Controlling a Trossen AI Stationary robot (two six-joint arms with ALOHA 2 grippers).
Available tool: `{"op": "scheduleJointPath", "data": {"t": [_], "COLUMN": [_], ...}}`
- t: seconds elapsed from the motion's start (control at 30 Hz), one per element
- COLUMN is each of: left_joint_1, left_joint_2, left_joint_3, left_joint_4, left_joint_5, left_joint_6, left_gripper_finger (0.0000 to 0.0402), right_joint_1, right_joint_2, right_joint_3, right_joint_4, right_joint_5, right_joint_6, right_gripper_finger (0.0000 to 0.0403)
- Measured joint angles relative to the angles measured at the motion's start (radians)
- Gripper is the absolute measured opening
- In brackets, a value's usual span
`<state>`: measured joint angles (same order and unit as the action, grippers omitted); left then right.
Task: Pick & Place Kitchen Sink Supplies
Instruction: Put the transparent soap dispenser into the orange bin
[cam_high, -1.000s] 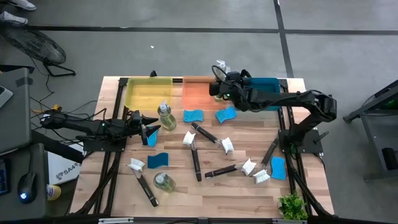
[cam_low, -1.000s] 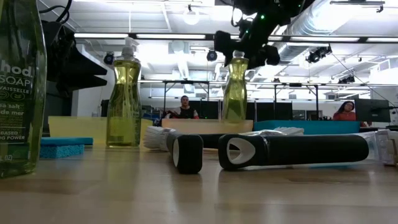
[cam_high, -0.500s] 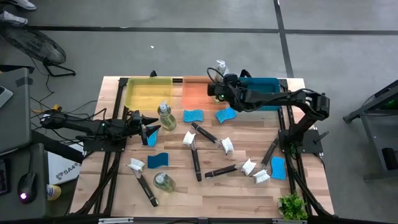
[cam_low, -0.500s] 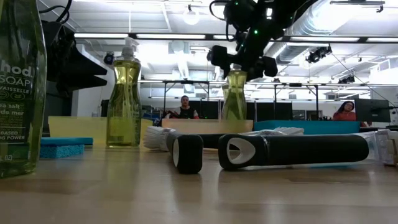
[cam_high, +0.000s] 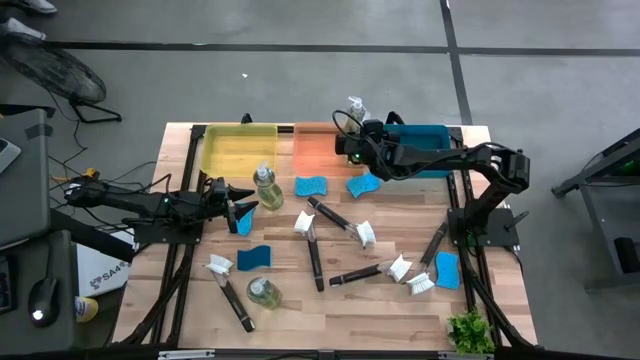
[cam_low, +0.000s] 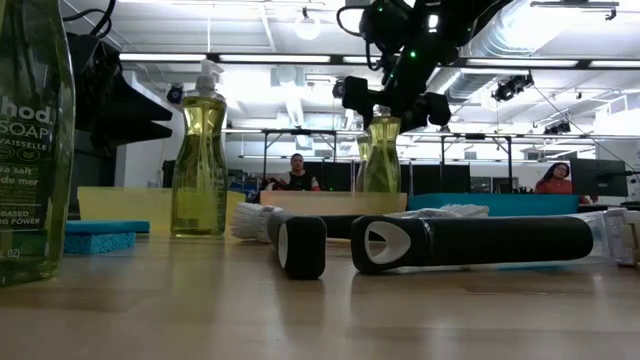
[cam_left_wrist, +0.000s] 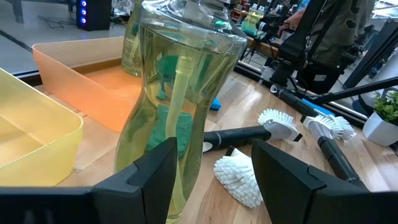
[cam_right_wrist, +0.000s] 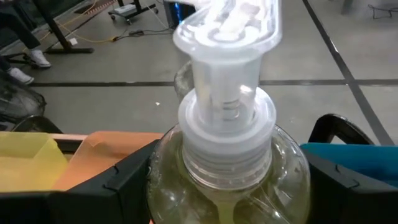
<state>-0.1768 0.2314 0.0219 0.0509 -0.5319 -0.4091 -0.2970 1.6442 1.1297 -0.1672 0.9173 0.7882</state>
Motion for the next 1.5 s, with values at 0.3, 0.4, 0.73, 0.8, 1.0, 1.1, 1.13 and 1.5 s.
{"op": "scheduleJointPath", "data": {"t": [0.3,0.4,0.73,0.8,1.0,1.1,1.13,1.5], "left_joint_1": [0.0,0.0,0.0,0.0,0.0,0.0,0.0,0.0], "left_joint_2": [0.0,0.0,0.0,0.0,0.0,0.0,0.0,0.0], "left_joint_3": [0.0,0.0,0.0,0.0,0.0,0.0,0.0,0.0], "left_joint_4": [0.0,0.0,0.0,0.0,0.0,0.0,0.0,0.0], "left_joint_5": [0.0,0.0,0.0,0.0,0.0,0.0,0.0,0.0], "left_joint_6": [0.0,0.0,0.0,0.0,0.0,0.0,0.0,0.0], "left_gripper_finger": [0.0202,0.0202,0.0202,0.0202,0.0202,0.0202,0.0202,0.0202], "right_joint_1": [-0.004,-0.005,-0.005,-0.005,-0.005,-0.005,-0.005,-0.004], "right_joint_2": [0.018,0.04,0.045,0.045,0.039,0.029,0.024,-0.021], "right_joint_3": [0.0,0.0,0.001,0.001,0.002,0.002,0.002,0.0], "right_joint_4": [0.007,0.016,0.017,0.018,0.017,0.014,0.012,-0.007], "right_joint_5": [-0.011,-0.03,-0.036,-0.054,-0.08,-0.095,-0.101,-0.186], "right_joint_6": [-0.002,-0.003,-0.026,-0.037,-0.091,-0.14,-0.152,-0.231], "right_gripper_finger": [0.0281,0.0281,0.0285,0.0288,0.03,0.0303,0.0303,0.0305]}}
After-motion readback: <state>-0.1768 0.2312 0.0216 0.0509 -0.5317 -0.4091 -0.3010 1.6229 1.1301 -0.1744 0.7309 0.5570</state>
